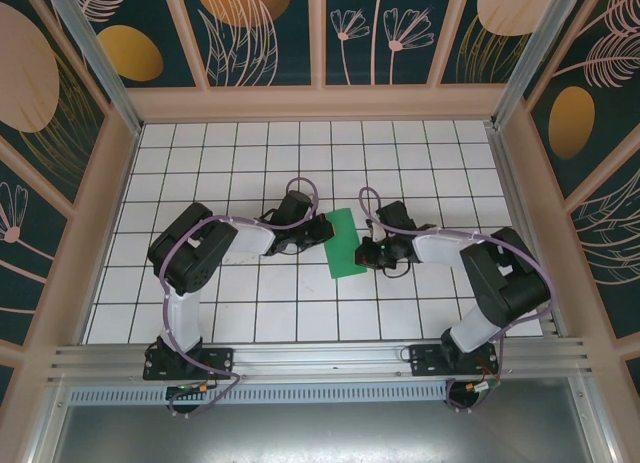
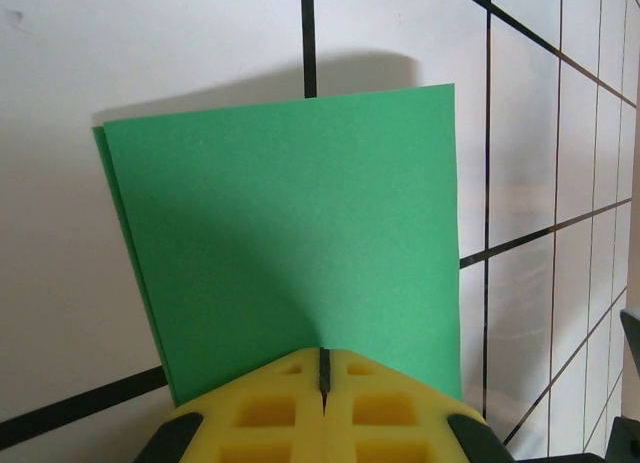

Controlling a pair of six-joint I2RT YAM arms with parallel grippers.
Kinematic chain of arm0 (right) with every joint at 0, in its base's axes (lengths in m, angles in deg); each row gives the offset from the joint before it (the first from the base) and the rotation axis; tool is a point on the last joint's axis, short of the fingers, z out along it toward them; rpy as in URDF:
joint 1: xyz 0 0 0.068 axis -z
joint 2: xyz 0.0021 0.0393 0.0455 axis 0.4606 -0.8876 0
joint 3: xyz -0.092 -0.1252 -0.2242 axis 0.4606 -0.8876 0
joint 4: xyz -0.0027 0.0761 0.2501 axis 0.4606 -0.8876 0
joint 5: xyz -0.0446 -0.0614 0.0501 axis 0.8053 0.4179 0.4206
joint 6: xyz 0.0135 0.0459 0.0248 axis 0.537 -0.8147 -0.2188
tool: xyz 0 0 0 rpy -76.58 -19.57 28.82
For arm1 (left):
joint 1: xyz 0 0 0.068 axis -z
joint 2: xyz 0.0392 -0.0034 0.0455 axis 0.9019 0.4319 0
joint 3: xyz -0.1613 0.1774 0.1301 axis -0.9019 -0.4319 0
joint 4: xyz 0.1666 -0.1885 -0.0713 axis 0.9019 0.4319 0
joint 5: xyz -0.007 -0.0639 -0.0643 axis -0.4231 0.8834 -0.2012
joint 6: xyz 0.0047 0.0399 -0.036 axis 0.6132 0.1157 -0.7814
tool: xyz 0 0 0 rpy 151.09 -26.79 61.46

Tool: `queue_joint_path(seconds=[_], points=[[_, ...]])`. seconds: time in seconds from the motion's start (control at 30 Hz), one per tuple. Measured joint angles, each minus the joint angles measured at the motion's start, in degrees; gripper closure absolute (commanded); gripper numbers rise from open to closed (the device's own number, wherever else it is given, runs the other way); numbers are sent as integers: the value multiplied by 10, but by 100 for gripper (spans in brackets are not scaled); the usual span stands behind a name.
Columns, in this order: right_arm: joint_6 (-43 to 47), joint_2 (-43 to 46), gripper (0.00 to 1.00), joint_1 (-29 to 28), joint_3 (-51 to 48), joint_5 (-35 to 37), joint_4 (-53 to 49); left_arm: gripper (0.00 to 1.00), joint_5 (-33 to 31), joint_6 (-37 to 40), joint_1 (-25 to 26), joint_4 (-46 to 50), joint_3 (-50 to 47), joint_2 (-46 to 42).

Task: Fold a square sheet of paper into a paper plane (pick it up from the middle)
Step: Fold the square sheet of paper in half at the center of the table, then move the paper to the center of the table.

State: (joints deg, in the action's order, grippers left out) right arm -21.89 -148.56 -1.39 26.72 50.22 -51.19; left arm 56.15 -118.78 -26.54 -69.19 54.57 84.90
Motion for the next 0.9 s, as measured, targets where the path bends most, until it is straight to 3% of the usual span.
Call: queue_joint_path(seconds=[0.23, 0.5, 0.7, 0.9], points=[[-1, 70, 100, 8, -76, 4, 32, 100, -1, 4, 0, 2, 1, -1], [-7, 144, 100, 11, -71, 21, -59, 100, -38, 63, 5, 66, 24, -17], [-23, 133, 100, 9, 13, 34, -54, 100, -103, 178, -4, 166, 37, -49], [-47, 53, 100, -25, 76, 43, -19, 100, -128, 262, -35, 241, 29, -83]])
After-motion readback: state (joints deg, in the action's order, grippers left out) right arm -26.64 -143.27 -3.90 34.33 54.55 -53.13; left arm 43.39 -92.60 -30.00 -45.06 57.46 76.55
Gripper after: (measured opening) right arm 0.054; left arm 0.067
